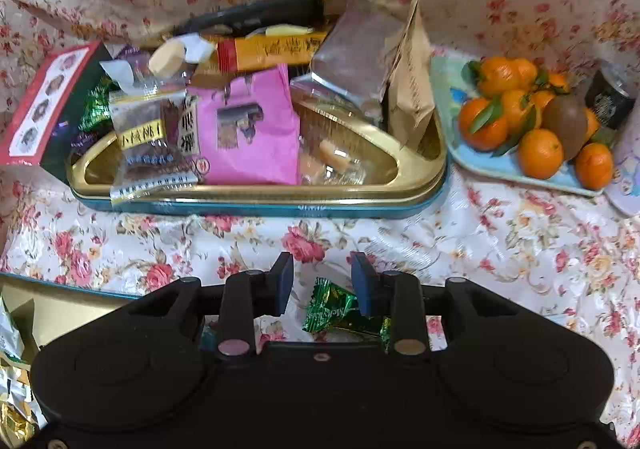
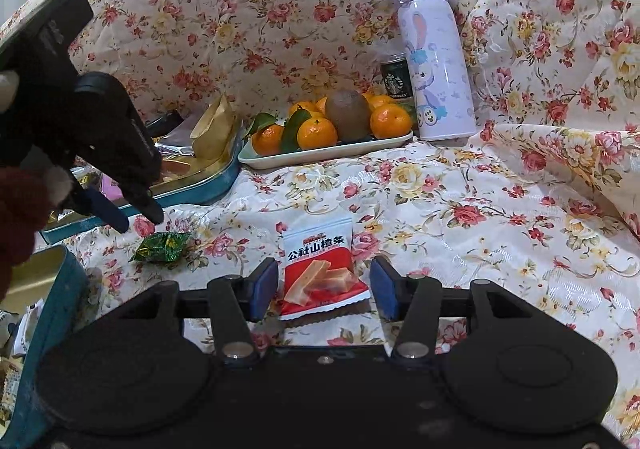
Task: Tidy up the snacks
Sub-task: 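Close the left tool on the green wrapped candy while the right tool approaches the red hawthorn packet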
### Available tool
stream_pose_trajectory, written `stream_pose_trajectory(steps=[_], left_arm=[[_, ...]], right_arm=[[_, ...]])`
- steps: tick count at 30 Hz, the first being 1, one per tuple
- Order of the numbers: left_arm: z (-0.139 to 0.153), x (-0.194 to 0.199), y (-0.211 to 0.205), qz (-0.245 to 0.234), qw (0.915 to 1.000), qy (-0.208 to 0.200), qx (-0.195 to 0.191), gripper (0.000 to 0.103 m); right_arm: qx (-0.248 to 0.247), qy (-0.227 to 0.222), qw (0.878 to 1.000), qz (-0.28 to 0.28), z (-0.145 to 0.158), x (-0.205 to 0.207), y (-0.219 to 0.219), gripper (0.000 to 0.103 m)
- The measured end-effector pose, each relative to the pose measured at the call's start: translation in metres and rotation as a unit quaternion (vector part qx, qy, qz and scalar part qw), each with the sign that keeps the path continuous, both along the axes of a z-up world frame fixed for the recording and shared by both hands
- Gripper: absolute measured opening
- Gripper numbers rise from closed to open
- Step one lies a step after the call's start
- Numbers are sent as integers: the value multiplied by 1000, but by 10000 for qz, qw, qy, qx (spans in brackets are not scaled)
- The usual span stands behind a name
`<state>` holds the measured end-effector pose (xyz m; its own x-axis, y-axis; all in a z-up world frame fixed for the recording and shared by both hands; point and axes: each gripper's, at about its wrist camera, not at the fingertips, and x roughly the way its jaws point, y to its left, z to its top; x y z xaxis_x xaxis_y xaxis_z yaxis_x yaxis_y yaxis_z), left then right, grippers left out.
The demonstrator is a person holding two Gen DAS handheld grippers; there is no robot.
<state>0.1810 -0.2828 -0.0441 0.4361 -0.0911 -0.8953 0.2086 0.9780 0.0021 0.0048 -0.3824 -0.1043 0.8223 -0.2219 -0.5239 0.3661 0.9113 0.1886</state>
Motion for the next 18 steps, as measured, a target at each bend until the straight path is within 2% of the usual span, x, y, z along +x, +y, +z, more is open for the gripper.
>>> stream_pose_trajectory(steps=[3,11,18], left_arm=[[-8,3,0,12,9997,199,169,42],[-6,-16,5,-309,9984,469,95,42],[-6,-40,4,-623,9966,481,246,42]], right_arm=[[0,-2,10000,-1,0,0,0,53],[2,-8,10000,-10,0,0,0,53],[1,-10,10000,-16,0,-1,0,53]])
